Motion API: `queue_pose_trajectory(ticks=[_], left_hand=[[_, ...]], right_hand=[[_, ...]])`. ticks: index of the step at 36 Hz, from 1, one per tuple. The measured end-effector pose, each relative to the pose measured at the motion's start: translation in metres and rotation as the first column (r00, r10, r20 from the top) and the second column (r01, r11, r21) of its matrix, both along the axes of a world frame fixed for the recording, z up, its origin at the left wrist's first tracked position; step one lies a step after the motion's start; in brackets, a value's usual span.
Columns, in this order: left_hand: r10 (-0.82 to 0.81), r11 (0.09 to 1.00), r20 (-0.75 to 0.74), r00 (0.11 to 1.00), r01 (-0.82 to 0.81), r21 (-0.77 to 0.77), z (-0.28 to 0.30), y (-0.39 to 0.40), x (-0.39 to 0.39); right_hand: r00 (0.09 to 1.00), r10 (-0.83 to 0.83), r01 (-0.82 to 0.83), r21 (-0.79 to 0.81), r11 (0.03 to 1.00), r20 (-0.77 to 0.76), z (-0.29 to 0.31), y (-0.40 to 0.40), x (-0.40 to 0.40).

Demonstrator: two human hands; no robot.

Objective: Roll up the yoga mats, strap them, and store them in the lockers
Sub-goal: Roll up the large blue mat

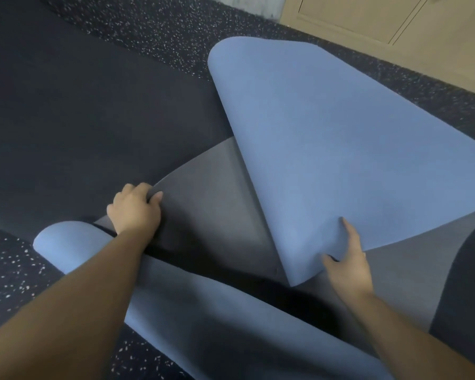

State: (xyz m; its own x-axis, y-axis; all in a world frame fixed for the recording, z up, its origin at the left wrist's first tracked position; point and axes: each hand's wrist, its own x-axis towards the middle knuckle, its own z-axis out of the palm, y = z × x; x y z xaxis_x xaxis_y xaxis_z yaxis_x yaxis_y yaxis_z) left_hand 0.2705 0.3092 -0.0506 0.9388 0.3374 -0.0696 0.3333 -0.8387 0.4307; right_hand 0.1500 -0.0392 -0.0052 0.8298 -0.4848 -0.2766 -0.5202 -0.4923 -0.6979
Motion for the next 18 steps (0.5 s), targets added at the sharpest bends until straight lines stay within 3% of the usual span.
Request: queue_pose_trajectory(ticks=[6, 13, 15, 18], left_hand=[[0.203, 0.959, 0.118, 0.972, -0.173, -0.225, 0.007, -0.002, -0.025], [0.483, 0.836, 0.037, 0.875, -0.449, -0.316, 0.011, 0.022, -0.052], [0.563, 0.779, -0.013, 0.826, -0.536, -0.325, 0.012, 0.028, -0.058], [0.569, 0.770, -0.072, 0.819, -0.562, -0.301, 0.013, 0.031, -0.061]], right_hand=[[0.985, 0.167, -0.169, -0.065, 0.983, -0.044, 0.015, 0.002, 0.016], [0.886, 0.462, -0.457, -0.259, 0.851, -0.045, 0.039, 0.038, 0.075], [0.883, 0.469, -0.442, -0.321, 0.838, 0.006, 0.046, 0.050, 0.092], [0.934, 0.310, -0.222, -0.391, 0.893, 0.178, 0.050, 0.061, 0.108]])
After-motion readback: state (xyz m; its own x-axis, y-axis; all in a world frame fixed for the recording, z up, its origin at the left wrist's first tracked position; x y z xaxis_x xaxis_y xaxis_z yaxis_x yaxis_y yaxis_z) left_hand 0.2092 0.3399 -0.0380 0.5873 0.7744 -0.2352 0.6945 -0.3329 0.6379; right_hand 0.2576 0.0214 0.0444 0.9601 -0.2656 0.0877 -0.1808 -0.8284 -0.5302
